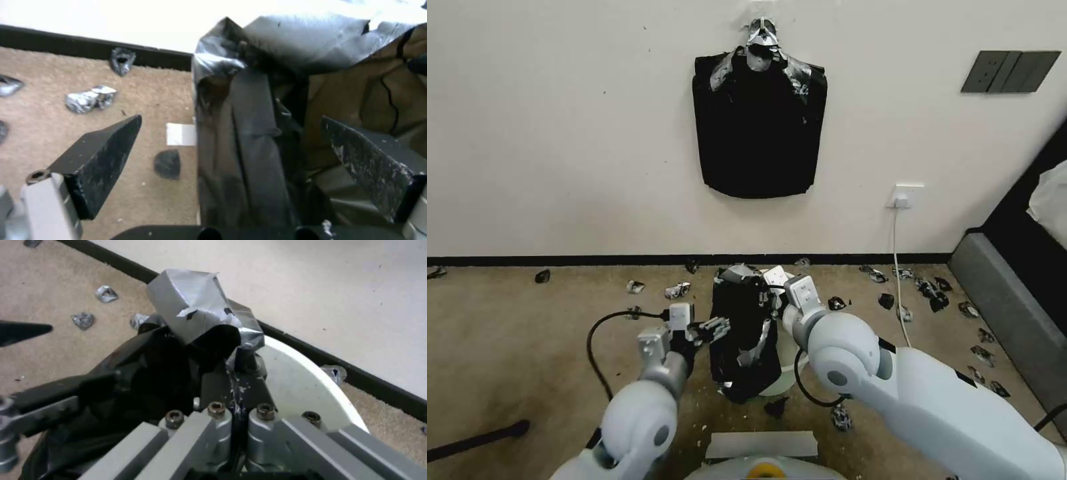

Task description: Place a trash bag onto the trash bin.

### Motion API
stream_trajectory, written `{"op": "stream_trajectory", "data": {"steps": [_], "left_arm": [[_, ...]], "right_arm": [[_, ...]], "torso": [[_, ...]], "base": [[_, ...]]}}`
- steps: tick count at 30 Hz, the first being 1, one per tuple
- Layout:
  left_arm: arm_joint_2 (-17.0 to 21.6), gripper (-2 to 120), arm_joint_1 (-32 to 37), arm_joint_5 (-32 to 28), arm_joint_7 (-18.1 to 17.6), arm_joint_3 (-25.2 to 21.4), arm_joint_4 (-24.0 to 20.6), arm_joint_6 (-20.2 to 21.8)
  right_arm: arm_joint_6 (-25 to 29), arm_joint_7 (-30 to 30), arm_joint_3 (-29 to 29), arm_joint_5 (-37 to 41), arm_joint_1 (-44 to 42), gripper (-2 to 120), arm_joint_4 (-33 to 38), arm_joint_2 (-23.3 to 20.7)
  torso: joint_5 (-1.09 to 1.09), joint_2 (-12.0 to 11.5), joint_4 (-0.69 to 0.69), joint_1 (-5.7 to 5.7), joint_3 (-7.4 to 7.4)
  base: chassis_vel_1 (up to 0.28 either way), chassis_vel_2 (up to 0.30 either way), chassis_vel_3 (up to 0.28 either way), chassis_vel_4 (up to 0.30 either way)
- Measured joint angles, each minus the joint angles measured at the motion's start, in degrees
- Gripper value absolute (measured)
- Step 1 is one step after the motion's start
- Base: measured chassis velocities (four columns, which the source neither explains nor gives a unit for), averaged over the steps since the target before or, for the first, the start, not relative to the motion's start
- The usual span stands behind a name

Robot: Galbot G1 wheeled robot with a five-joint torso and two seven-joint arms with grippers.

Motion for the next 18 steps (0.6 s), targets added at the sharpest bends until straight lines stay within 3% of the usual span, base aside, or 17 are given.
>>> {"op": "stream_trajectory", "data": {"steps": [6, 11, 18], "left_arm": [[-0.42, 100, -2.55, -1.58, -0.98, 1.77, 1.61, 1.12], [-1.49, 100, -6.36, -5.98, -4.55, 2.99, 4.52, 6.65], [-2.35, 78, -8.92, -7.07, -7.22, 4.27, 6.02, 8.83]], "right_arm": [[0.01, 0.05, 0.3, -0.03, -0.2, 0, 0.15, -0.55], [0.02, 0.12, 1.75, -0.3, -1.77, 0, 0.18, -0.67], [0.02, 0.14, 2.33, -0.92, -2.62, 0, -0.52, 0.05]], "torso": [[0.0, 0.0, 0.0, 0.0, 0.0], [0.0, 0.0, 0.0, 0.0, 0.0], [0.0, 0.0, 0.0, 0.0, 0.0]], "base": [[0.0, 0.0, 0.0, 0.0], [0.0, 0.0, 0.0, 0.0], [0.0, 0.0, 0.0, 0.0]]}}
